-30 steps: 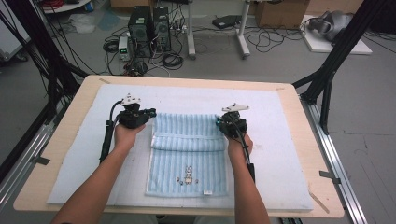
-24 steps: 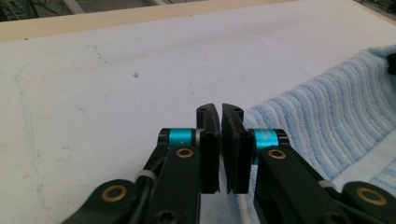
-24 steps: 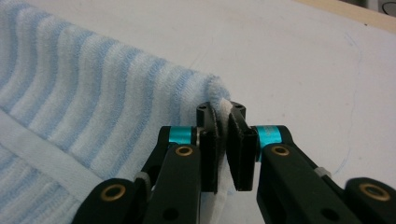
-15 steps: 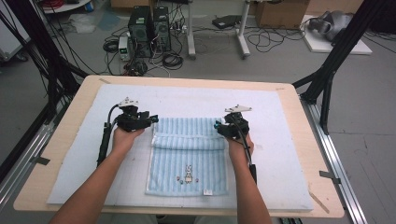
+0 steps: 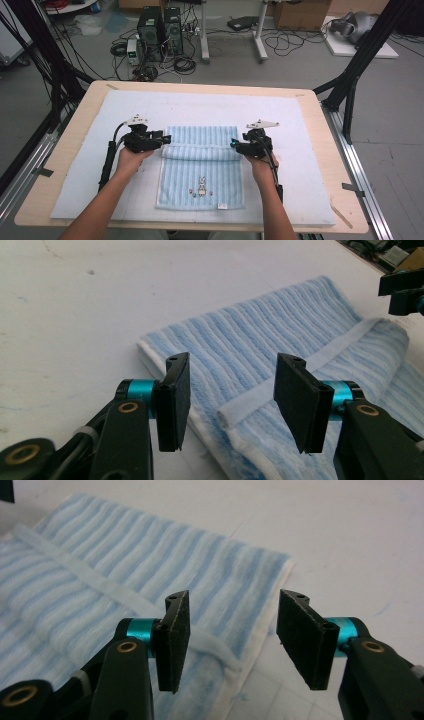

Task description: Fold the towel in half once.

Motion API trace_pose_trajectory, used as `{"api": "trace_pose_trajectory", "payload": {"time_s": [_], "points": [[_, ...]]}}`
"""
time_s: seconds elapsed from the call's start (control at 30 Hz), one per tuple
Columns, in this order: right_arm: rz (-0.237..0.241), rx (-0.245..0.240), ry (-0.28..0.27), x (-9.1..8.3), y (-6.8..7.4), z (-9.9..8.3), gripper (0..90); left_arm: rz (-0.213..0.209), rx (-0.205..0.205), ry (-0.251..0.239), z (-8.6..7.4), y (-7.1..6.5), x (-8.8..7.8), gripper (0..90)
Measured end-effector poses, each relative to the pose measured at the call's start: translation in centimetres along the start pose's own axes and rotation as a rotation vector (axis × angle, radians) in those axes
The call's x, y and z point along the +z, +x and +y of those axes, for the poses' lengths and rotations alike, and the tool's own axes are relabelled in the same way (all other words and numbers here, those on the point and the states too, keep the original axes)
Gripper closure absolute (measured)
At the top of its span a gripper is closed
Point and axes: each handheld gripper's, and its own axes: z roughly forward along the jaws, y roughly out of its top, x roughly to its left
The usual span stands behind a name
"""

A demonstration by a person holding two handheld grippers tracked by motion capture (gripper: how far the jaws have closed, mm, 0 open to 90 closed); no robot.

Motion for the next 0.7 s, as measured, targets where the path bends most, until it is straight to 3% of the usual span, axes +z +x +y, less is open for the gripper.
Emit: {"api": "trace_pose_trajectory", "payload": {"time_s": [0.07,0.17,0.2,0.27,0.33,0.43,0.57,0.7], "points": [[0.005,0.0,0.038,0.5,0.1,-0.2,47.9,0.019,0.002,0.029,-0.6,-0.2,0.4,49.3],[0.025,-0.027,0.113,1.1,0.4,-0.5,54.3,0.04,0.062,0.093,-1.3,-1.0,1.0,60.5],[0.023,-0.045,0.129,1.2,0.5,-0.6,58.0,0.049,0.082,0.078,-1.5,-1.3,1.0,65.3],[0.022,-0.059,0.143,1.3,0.7,-0.6,67.3,0.059,0.076,0.061,-1.7,-1.4,0.9,77.8],[0.027,-0.067,0.151,1.2,0.9,-0.6,76.7,0.052,0.077,0.062,-1.9,-1.3,0.7,80.1],[0.024,-0.101,0.131,0.7,1.2,-0.7,82.0,0.043,0.079,0.048,-2.0,-1.4,0.2,81.4],[0.027,-0.106,0.108,0.0,1.5,-1.5,82.0,0.017,0.097,0.031,-1.9,-2.0,-0.6,81.4],[0.035,-0.118,0.056,-1.1,2.2,-2.7,81.1,-0.007,0.109,-0.016,-2.0,-2.8,-1.6,81.4]]}}
